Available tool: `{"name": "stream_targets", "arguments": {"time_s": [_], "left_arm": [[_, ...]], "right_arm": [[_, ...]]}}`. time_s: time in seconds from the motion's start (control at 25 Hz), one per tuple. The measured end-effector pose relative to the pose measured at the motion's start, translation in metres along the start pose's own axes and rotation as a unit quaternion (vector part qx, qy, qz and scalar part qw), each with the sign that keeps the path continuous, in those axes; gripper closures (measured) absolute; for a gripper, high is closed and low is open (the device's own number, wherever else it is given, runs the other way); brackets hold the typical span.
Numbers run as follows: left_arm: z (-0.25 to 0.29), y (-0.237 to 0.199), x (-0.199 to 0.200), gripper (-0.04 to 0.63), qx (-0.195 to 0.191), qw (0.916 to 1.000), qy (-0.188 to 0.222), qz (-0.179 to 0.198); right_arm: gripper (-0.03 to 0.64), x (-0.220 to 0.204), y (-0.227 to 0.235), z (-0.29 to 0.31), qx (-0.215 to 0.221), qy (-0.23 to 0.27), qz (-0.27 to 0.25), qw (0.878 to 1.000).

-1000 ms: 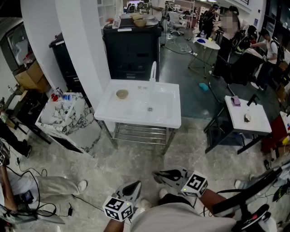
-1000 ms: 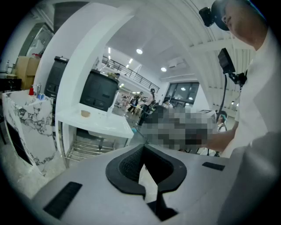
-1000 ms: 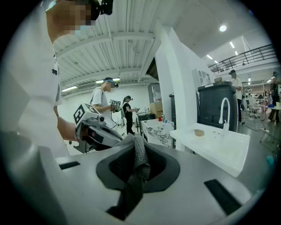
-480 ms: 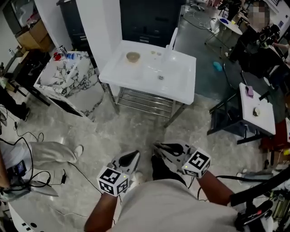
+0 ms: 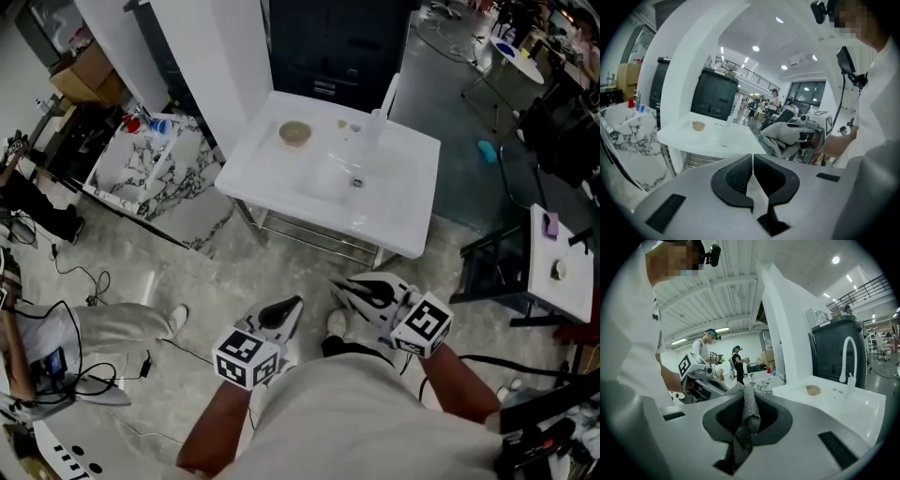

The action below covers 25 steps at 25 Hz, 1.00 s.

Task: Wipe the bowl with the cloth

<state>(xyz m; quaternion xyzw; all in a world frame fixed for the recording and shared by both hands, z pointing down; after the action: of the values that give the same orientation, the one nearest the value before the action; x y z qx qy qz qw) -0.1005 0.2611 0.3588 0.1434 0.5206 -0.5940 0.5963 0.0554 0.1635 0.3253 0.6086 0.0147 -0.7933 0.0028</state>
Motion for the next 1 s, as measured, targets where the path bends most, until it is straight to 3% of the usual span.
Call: {"name": "stream_targets", "arguments": {"time_s": [0.16,0.32,0.56,0.8,0.88,1.0], "left_arm": [[0.046,-0.023,0.034,0.583,0.027,0.9995,-0.004,0.017],[0.079,-0.054,0.06,0.583,0.048,0.9988,0.002,-0.005],[0.121,-0.111,0.1,0.567,0.046,0.9986,-0.011,-0.021],[0.175,-0.196,0.146,0.531,0.044,0.9977,-0.05,-0.01],[0.193,-0.228,0.164,0.523,0.043,0.9969,-0.06,-0.027],[0.216,-0.277,0.189,0.509,0.041,0.9935,-0.067,-0.082]], "right_arm": [[0.583,0.0,0.059,0.003,0.014,0.007,-0.01,1.0],[0.583,-0.008,0.1,0.006,0.012,-0.001,-0.006,1.0],[0.583,-0.01,0.148,0.014,-0.036,0.013,0.006,0.999],[0.583,-0.004,0.19,0.044,-0.09,0.005,0.019,0.996],[0.583,0.001,0.204,0.055,-0.114,0.006,0.028,0.993],[0.583,0.009,0.221,0.072,-0.147,0.011,0.037,0.988]]}}
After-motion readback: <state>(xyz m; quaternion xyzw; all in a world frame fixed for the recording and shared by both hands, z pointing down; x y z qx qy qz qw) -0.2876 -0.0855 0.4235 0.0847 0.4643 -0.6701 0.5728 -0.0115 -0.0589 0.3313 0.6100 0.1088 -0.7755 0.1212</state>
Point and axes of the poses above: the fingertips, and each gripper's own axes: z forward along the fingers, y to its right, x out of its top, the point moved 7 cm from there along -z, backward along the fingers, and after that the axes turned 8 degrees about -z, right-handed, at the moved point
